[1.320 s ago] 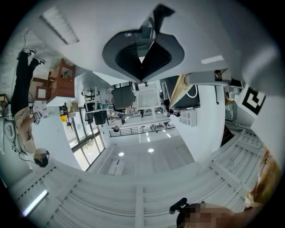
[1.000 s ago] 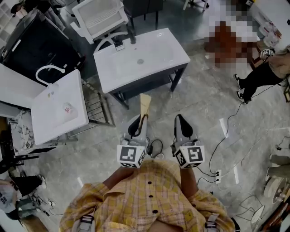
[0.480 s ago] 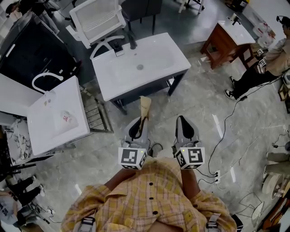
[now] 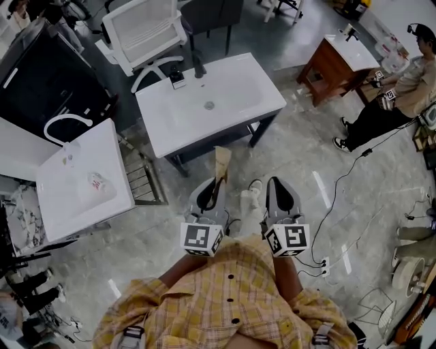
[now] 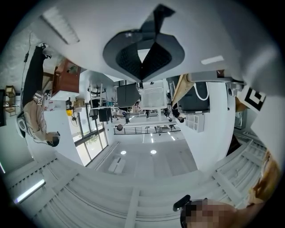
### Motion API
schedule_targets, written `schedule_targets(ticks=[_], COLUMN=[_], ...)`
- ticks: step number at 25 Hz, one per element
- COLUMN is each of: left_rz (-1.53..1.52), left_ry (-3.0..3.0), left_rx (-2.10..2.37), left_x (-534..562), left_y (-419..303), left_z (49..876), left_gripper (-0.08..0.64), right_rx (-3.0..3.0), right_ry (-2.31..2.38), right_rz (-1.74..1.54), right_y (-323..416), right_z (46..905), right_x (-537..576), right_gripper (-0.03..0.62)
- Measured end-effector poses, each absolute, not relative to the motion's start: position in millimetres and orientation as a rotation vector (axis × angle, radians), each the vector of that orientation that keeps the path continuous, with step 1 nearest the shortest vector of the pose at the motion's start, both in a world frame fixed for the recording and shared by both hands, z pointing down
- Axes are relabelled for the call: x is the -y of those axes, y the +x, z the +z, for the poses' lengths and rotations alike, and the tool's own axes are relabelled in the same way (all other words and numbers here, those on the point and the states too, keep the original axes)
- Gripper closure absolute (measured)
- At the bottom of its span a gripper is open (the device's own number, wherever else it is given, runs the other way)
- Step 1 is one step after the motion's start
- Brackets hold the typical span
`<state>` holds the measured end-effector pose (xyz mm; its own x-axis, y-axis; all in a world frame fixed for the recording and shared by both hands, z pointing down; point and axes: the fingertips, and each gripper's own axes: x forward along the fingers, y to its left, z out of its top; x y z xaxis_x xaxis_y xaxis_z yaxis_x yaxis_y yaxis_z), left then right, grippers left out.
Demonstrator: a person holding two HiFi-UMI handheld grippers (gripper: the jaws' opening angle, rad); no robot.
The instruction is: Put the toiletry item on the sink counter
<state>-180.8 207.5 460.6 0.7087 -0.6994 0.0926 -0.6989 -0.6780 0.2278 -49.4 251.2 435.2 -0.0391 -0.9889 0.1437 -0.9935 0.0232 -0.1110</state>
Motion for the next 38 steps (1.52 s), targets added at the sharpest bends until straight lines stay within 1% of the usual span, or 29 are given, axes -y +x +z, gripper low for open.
schedule_targets(ticks=[6,15,25,29,38], left_rz=[0.029,0.077,0.109,0.177,0.307], left_ry=[2.687,2.730,2.739,2.745,2.752], left_rx=[1.109,1.156,1.227,1.252,1.259], left_x=[-191,-121,-4,39,108], left_y=[-164,-138,-76,-50,11], left_z=[466,465,450,457,473], left_gripper=[0.531,0.531,0.531,0.531,0.531], right_rx=[2.258,2.342,2.421,2.465,2.539], right_ry=[2.131,2.087,2.059,2.008,1.903], right_rz=[0.303,0.330,0.341,0.344,0.359], right_y=[-40,-17,53,76,132], right_z=[441,450,430,429,436], right_x=[-230,-147,-25,17,79], right_gripper=[0.592,0.592,0.592,0.592,0.592])
